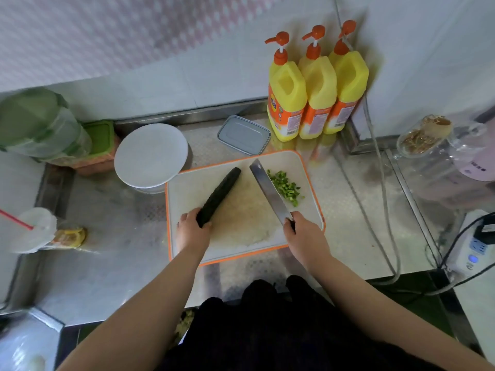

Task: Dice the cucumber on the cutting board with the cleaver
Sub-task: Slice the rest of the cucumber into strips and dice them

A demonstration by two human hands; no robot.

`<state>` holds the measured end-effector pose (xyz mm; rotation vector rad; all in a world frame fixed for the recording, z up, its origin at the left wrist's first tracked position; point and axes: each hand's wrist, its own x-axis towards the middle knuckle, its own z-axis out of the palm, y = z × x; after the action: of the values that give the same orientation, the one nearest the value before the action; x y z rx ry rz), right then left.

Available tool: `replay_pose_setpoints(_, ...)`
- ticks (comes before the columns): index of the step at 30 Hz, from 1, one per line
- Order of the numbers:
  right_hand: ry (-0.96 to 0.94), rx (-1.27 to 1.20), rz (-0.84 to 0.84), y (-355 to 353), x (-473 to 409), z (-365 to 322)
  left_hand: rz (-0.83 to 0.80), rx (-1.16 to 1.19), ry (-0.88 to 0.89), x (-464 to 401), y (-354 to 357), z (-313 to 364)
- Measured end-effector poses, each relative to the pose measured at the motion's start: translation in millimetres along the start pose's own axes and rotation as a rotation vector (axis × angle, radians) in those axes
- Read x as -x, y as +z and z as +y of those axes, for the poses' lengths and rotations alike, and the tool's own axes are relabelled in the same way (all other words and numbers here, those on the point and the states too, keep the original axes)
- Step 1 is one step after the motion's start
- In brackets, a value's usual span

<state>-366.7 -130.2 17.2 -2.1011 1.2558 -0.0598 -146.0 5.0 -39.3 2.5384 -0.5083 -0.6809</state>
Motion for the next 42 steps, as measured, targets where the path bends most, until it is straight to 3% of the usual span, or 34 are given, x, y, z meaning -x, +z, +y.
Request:
replay_pose_setpoints(5, -0.162, 0.135, -0.019, 11.0, 1.9, -13.3, -0.034, 0.14, 0.07, 22.4, 8.4, -17.0)
replay_pose_setpoints(12, -0.209, 0.191, -0.103, 26.3, 0.8, -29.5, -0.084, 0.102, 0.12, 27.3, 9.9, -31.0)
replay_pose_setpoints(16, -0.253, 0.234, -0.13, 29.9, 0.6, -38.9, -0.091, 0.249, 0.069, 25.4, 3.3, -27.8)
replay_pose_setpoints(21, -0.272, 0.261, -0.166, 35.6, -0.8, -44.7, -0.082, 0.231, 0.009, 27.4, -2.8, -32.7)
replay_pose_setpoints(28, -0.24, 0.284, -0.246, 41.3, 0.0, -47.2, -0.13, 0.565, -0.122, 19.3, -13.3, -34.7)
replay_pose_setpoints(42, -0.158, 0.372, -0.285, 41.6, -5.1, -60.1, -0.23, 0.464, -0.051, 27.4, -16.3, -25.0)
